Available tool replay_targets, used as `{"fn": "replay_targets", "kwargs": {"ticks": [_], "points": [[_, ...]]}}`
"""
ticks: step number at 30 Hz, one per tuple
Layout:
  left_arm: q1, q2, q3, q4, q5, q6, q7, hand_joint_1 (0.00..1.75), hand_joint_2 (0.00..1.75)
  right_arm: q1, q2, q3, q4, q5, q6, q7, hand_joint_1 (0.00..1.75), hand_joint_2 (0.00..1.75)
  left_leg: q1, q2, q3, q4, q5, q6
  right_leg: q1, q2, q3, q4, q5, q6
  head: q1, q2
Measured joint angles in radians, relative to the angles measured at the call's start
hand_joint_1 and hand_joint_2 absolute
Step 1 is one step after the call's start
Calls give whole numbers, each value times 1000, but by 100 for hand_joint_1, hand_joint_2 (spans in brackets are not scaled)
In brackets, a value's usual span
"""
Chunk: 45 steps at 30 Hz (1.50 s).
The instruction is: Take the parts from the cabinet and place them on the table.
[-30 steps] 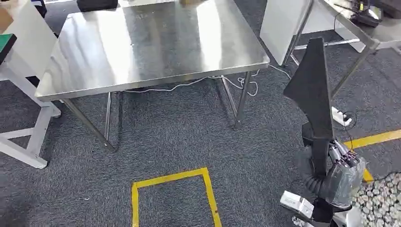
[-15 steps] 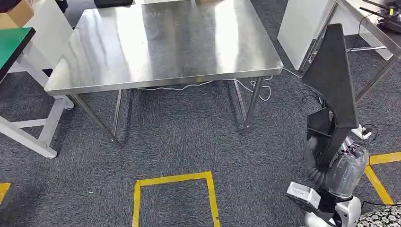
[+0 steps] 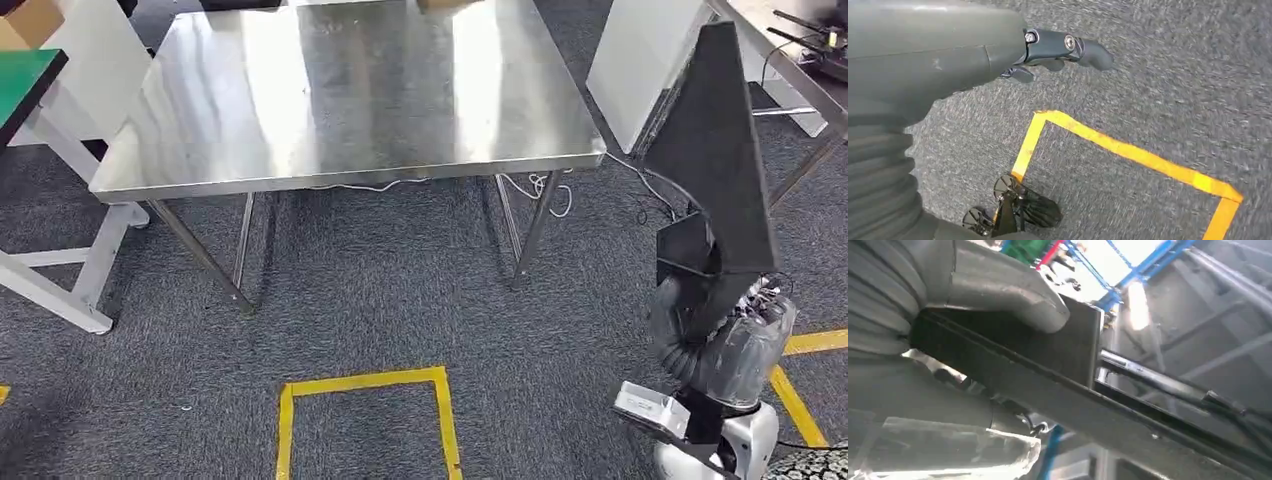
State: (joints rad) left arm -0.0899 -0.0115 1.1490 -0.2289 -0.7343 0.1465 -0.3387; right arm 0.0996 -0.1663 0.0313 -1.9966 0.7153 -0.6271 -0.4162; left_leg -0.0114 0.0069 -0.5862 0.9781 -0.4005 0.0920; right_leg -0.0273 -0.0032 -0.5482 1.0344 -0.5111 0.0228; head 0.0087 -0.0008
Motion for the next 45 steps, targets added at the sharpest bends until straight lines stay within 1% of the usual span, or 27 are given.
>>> {"fn": "replay_targets", "kwargs": {"ticks": [1, 3, 5, 6, 8, 9, 10, 11, 13, 14, 15, 18, 20, 22, 24, 28, 29, 30, 32, 34, 35, 36, 37, 39, 40, 42, 45], "points": [[-1, -2, 0, 0, 0, 0, 0, 0, 175, -5, -2, 0, -1, 0, 0, 0, 175, 175, 0, -1, 6, -6, 4, 9, 1, 3, -24, 52, -25, -9, 0, 0], [-2, -7, 1, 0, 3, -2, 2, 0, 175, -6, -5, -1, 0, 3, 2, 0, 175, 175, -2, -5, 8, -6, 1, 5, 0, 3, -109, 192, -73, -15, 3, 0], [-1, -13, 2, 1, 4, -1, 3, 0, 175, -7, -6, -1, 3, 18, 9, 5, 175, 175, -3, -10, 9, -4, -5, 0, -2, 3, -158, 247, -70, 0, 3, 0], [-1, -16, 2, 1, 4, -1, 2, 0, 175, -9, -6, -1, 4, 26, 11, 9, 175, 175, -3, -12, 11, -2, -8, -4, -5, 3, -144, 201, -38, 13, 2, 0], [-1, -21, 3, 1, 5, -1, 0, 0, 175, -12, -7, -1, 4, 54, 12, 19, 175, 175, 0, -18, 11, 17, -20, -18, -12, 2, -63, 21, 48, 38, 2, 0], [-1, -21, 5, 1, 6, -1, -3, 0, 175, -15, -9, -3, 5, 79, 12, 31, 175, 175, 2, -19, 9, 32, -31, -27, -11, 2, -44, -6, 56, 25, 0, 0], [-2, -19, 8, 1, 9, -2, -8, 0, 175, -17, -9, -4, 10, 108, 17, 49, 175, 175, -9, -21, 2, 46, -43, -36, -5, 3, -39, -19, 57, 24, 8, 0], [-1, -21, 11, 1, 10, -4, -12, 0, 175, -23, -13, -10, 13, 156, 24, 73, 175, 175, -6, -22, -1, 47, -47, -38, -4, 8, -39, -9, 54, 5, 4, 0], [-1, -21, 17, 2, 10, -13, -24, 0, 175, -44, -26, -31, 29, 286, 71, 159, 175, 175, -4, -19, 0, 49, -48, -40, -1, 9, -42, -9, 54, -4, 0, 0], [-1, -20, 19, 1, 10, -15, -30, 0, 175, -61, -38, -44, 43, 329, 109, 206, 175, 175, 0, -18, -2, 55, -50, -42, -17, 10, -40, -11, 56, -10, -2, 0], [-1, -20, 19, 2, 5, -18, -35, 0, 175, -82, -55, -60, 57, 355, 147, 243, 175, 175, 2, -17, -5, 69, -61, -48, -14, 12, -38, -12, 57, -13, 0, 0], [-1, -20, 19, 2, 1, -25, -54, 0, 175, -154, -157, -126, 127, 379, 252, 303, 175, 175, 16, -11, -104, 270, -170, -71, -14, 8, -38, -12, 55, -18, -12, 0], [2, -22, 19, 4, -3, -31, -57, 0, 175, -219, -241, -168, 178, 361, 305, 303, 175, 175, 23, -11, -160, 366, -188, -74, -13, 7, -40, -11, 55, -18, -12, 0], [2, -23, 19, 5, -3, -22, -67, 0, 175, -311, -323, -192, 227, 359, 351, 304, 175, 175, 24, -11, -127, 279, -114, -67, -13, 8, -37, -11, 55, -17, -12, 0], [2, -23, 21, 5, 5, -13, -83, 0, 175, -414, -380, -190, 276, 348, 402, 309, 175, 175, 19, -11, -42, 97, -20, -44, -12, 11, -32, -13, 55, -17, -12, 0], [-2, -24, 38, 6, 22, -15, -109, 0, 175, -633, -421, -113, 396, 338, 436, 315, 175, 175, 1, 1, -31, 59, -30, -28, -16, 16, -34, -26, 61, 7, -11, 0], [-5, -24, 40, 6, 23, -15, -113, 0, 175, -666, -430, -88, 414, 336, 436, 318, 175, 175, -2, 1, -18, 38, -22, -16, -11, 16, -25, -43, 67, 16, -13, 0], [-5, -27, 42, 6, 23, -15, -114, 0, 175, -686, -437, -68, 432, 333, 434, 323, 175, 175, 13, 0, 9, -8, 1, -6, -4, 11, -29, -39, 64, 16, -8, 0], [-7, -36, 45, 6, 23, -19, -118, 0, 175, -746, -446, -35, 465, 321, 427, 328, 175, 175, 5, -2, 21, -31, 15, 5, -3, 8, -76, 63, 14, -2, -6, 0], [-5, -43, 45, 6, 23, -22, -121, 0, 175, -771, -452, -3, 483, 307, 419, 328, 175, 175, 4, -6, 21, -31, 14, 5, -5, 8, -159, 218, -40, -7, -2, 0], [-5, -46, 46, 6, 23, -24, -125, 0, 175, -775, -452, 17, 489, 303, 418, 330, 175, 175, 5, -8, 20, -30, 12, 4, -5, 8, -194, 270, -48, 1, -3, 0], [-5, -48, 47, 6, 23, -28, -126, 0, 175, -778, -454, 35, 491, 299, 418, 331, 175, 175, 5, -9, 21, -30, 11, 2, -5, 8, -198, 263, -34, 10, -1, 0], [-5, -52, 47, 6, 23, -31, -127, 0, 175, -780, -456, 46, 491, 297, 418, 333, 175, 175, 5, -12, 22, -28, 8, -3, -9, 7, -177, 211, -4, 23, -2, 0], [-5, -56, 48, 7, 23, -32, -128, 0, 175, -796, -462, 65, 491, 293, 418, 339, 175, 175, 6, -16, 17, -3, -8, -21, -19, 0, -87, 18, 78, 48, -1, 0], [-4, -55, 50, 6, 23, -32, -128, 0, 175, -805, -462, 73, 492, 289, 418, 341, 175, 175, 1, -17, 8, 13, -18, -30, -24, -8, -68, -29, 88, 50, 4, 0], [-2, -56, 53, 7, 23, -33, -128, 0, 175, -811, -466, 89, 492, 273, 417, 341, 175, 175, -4, -17, -6, 39, -37, -39, -16, 3, -64, -23, 86, 21, -4, 0], [0, -54, 60, 7, 22, -32, -125, 0, 175, -811, -465, 111, 482, 242, 431, 341, 175, 175, 7, -16, -7, 48, -43, -46, -27, 5, -62, -23, 88, 10, -3, 0]]}}
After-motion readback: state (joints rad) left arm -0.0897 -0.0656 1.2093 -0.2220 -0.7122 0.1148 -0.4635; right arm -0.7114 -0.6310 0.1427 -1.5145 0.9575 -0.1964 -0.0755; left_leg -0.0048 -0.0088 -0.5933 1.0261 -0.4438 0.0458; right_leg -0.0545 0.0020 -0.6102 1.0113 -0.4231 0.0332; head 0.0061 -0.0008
